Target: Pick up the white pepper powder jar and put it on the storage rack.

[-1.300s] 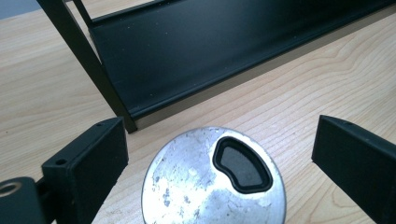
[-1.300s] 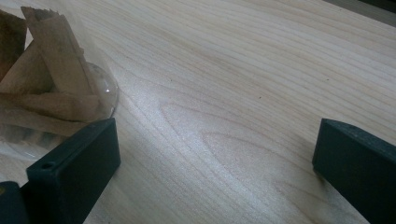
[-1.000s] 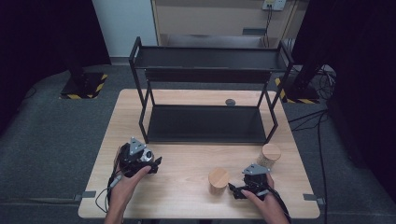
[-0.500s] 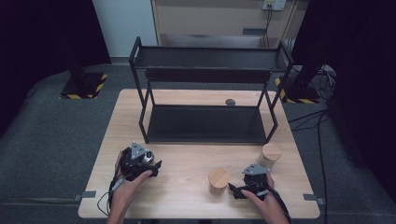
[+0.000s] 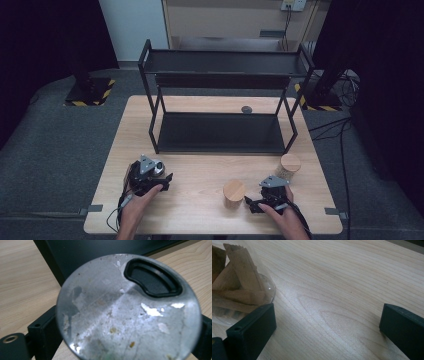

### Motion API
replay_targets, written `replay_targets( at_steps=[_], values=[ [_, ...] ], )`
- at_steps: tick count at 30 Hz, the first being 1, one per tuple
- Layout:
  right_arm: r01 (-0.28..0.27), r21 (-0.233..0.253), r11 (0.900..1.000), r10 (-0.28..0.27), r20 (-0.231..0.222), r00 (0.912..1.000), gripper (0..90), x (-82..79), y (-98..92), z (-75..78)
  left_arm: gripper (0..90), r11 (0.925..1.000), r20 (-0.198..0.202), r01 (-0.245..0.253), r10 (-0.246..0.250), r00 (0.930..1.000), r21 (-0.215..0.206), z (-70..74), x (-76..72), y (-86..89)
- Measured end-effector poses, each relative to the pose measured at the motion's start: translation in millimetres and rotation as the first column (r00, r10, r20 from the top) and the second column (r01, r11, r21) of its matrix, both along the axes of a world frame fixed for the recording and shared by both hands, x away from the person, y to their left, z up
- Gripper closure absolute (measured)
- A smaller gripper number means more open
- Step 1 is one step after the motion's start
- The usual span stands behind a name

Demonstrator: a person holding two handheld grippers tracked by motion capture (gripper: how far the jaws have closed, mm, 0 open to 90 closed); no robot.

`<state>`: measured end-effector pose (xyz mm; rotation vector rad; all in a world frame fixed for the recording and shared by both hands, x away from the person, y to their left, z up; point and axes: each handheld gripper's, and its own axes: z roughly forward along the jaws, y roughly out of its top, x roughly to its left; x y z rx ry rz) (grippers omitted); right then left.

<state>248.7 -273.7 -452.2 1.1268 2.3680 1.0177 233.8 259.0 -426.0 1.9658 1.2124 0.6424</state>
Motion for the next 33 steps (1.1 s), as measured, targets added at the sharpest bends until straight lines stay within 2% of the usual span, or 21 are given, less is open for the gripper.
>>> replay_targets(
  at_steps=[14, 21, 24, 28, 33],
  values=[
    [0.000, 0.000, 1.000, 0.000, 0.000, 1.0000, 0.7, 0.0, 0.0, 0.0, 9.9, 0.9999, 0.005, 0.009, -0.009, 0.9999, -0.011, -13.1, -2.0, 1.1],
    [0.000, 0.000, 1.000, 0.000, 0.000, 1.0000, 0.7, 0.0, 0.0, -0.1, 27.4, 0.9999, 0.016, 0.000, 0.000, 0.9999, -0.016, -17.6, -4.8, 2.8],
    [0.000, 0.000, 1.000, 0.000, 0.000, 1.0000, 0.7, 0.0, 0.0, 0.0, 28.2, 0.9998, 0.025, 0.000, 0.001, 0.9997, -0.022, -18.9, -6.7, 4.9],
    [0.000, 0.000, 1.000, 0.000, 0.000, 1.0000, 0.7, 0.0, 0.0, 0.0, 28.5, 0.9999, 0.038, 0.011, -0.011, 0.9992, -0.002, -18.0, -7.5, 2.5],
    [0.000, 0.000, 1.000, 0.000, 0.000, 1.0000, 0.7, 0.0, 0.0, 0.0, 28.5, 0.9994, 0.056, 0.034, -0.034, 0.9978, -0.007, -12.0, -7.2, 3.7]
  ],
)
